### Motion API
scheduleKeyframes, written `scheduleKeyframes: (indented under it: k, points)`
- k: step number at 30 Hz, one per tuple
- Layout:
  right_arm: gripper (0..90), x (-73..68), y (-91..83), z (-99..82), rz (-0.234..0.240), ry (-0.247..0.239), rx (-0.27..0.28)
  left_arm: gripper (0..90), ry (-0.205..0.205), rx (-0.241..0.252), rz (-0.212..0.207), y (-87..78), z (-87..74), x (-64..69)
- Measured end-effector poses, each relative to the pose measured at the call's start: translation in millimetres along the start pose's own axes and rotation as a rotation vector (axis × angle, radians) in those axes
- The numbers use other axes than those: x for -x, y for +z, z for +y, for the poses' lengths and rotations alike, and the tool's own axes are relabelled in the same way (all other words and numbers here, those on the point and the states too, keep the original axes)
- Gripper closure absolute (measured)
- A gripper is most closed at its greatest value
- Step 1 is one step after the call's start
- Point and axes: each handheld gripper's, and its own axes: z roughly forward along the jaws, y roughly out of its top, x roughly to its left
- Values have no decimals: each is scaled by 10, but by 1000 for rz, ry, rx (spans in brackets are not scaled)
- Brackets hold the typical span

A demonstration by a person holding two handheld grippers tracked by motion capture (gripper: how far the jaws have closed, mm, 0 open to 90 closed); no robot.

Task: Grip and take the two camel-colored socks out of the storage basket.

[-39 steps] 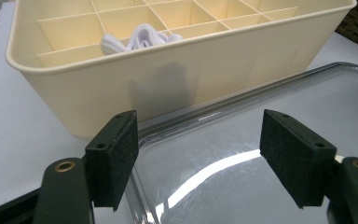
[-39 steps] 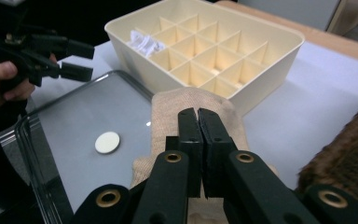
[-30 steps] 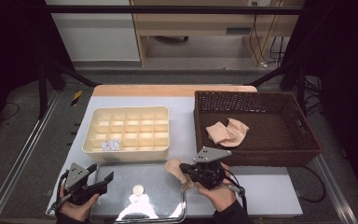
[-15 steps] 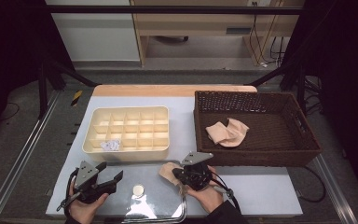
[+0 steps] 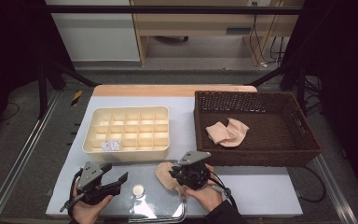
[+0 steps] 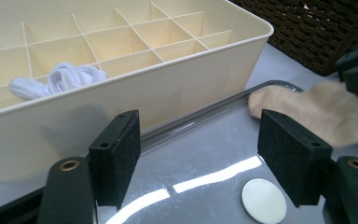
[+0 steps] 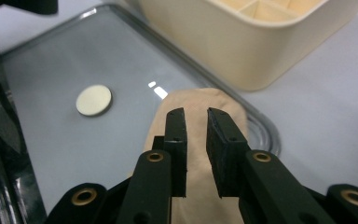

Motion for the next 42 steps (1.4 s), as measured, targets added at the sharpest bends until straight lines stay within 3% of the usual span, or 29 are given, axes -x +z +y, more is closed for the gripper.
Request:
scheduleKeyframes:
  k: [7,14,22,27,37,42]
  points:
    - [789,-19,-205,-74,-3,-12,9,311,7,-1,16,-17,1,90]
    - [778,-80,-165,-328,27,-2,-48,360,13,-24,17,43,-99,183]
    - [686,-159,-111,-466,63,-9,-81,412,-20,-30,27,39,-185,89]
    - [738,-188,-25,-498,55,-22,-122,414,-21,-36,24,45,-209,71]
    - [887,-244,56,-449,37,-39,-148,413,-7,-31,30,116,-188,53]
    - [891,-279,60,-360,109,-10,-107,410,-20,-15,27,135,-160,17]
